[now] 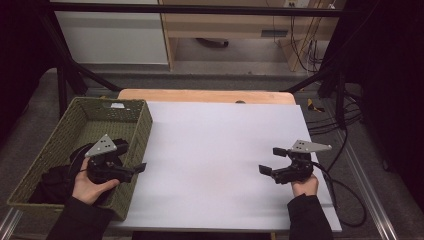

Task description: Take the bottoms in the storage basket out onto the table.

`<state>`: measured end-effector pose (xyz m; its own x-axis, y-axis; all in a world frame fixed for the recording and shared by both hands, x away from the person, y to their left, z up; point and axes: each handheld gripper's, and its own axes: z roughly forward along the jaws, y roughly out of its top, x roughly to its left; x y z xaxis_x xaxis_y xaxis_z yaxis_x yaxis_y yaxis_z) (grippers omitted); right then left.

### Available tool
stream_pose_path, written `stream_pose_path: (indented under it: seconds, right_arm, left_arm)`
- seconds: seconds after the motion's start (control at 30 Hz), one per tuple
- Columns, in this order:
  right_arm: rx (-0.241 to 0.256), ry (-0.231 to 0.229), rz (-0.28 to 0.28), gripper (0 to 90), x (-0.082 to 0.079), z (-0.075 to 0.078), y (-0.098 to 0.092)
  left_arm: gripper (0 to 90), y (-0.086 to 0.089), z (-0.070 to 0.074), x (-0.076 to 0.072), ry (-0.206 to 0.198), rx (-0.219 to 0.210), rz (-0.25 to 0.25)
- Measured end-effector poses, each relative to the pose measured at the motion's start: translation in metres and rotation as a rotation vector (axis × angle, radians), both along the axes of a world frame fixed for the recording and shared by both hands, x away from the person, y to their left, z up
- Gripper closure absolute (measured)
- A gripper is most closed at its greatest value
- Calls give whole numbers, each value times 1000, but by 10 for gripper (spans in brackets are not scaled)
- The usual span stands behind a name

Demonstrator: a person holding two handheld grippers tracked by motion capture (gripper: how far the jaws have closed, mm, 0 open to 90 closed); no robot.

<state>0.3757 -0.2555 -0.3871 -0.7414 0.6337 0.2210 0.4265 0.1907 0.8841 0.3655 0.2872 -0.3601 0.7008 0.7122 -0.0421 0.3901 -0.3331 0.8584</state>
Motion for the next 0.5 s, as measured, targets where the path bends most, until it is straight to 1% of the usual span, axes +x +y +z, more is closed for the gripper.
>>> stream_pose_path:
  seconds: [0.5]
  right_arm:
    - [1, 2, 1, 39, 0, 0, 0]
  left_arm:
    - [18, -2, 4, -2, -2, 7, -4]
